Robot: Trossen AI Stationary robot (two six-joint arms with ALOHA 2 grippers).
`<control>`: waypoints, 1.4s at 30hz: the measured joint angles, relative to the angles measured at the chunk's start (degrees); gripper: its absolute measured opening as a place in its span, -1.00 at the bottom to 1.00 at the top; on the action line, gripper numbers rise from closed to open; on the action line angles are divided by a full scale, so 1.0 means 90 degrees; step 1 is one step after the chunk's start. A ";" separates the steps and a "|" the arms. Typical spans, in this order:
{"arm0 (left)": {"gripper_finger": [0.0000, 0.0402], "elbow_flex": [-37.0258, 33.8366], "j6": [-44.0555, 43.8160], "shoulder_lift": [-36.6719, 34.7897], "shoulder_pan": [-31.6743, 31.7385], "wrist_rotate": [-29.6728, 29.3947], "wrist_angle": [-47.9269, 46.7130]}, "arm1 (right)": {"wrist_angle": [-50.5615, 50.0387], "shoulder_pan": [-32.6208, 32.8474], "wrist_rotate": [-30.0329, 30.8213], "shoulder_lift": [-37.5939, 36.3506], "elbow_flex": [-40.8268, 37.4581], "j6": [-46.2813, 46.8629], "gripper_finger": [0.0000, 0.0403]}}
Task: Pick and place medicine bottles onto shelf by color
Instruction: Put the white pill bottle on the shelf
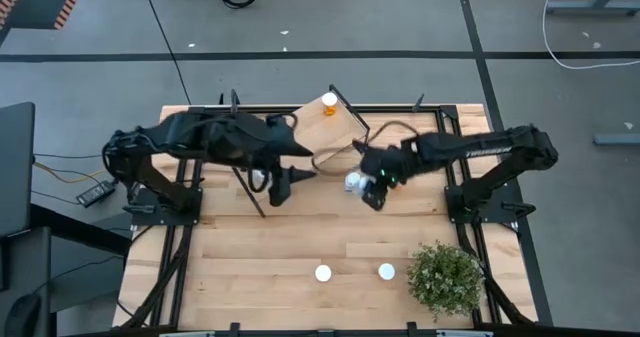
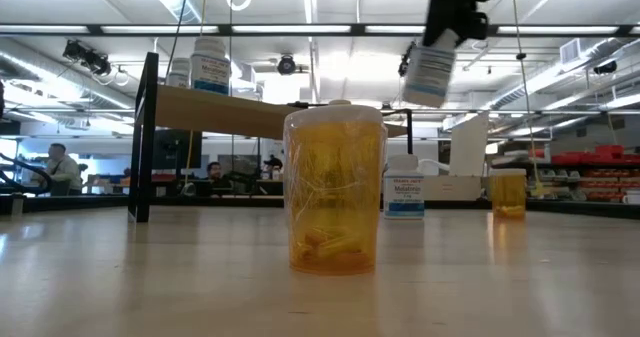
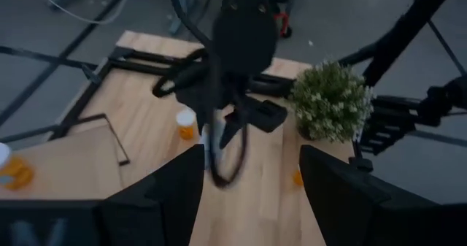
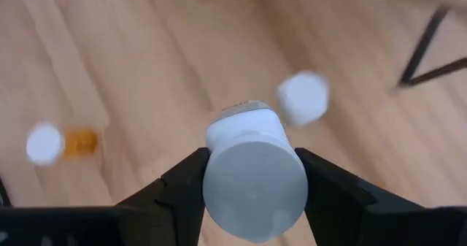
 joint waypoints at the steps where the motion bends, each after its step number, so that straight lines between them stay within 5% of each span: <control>1: 0.15 0.0000 0.0002 -0.0052 0.0019 -0.0011 0.0004 | -0.0012 -0.0140 -0.0015 0.0048 0.0148 -0.0099 -0.01; 21: 0.13 0.0000 0.0118 -0.0222 0.0075 -0.0009 -0.0476 | -0.0982 -0.1559 -0.0107 0.2811 0.3871 -0.2100 -0.02; 35: 0.01 0.0000 0.0111 -0.0220 0.0074 -0.0007 -0.1140 | -0.0869 -0.1903 -0.0036 0.3067 0.4047 -0.2532 0.00; 42: -0.05 0.0000 0.0111 -0.0221 0.0075 -0.0009 -0.1213 | -0.0704 -0.1912 0.0030 0.3067 0.4047 -0.2548 0.24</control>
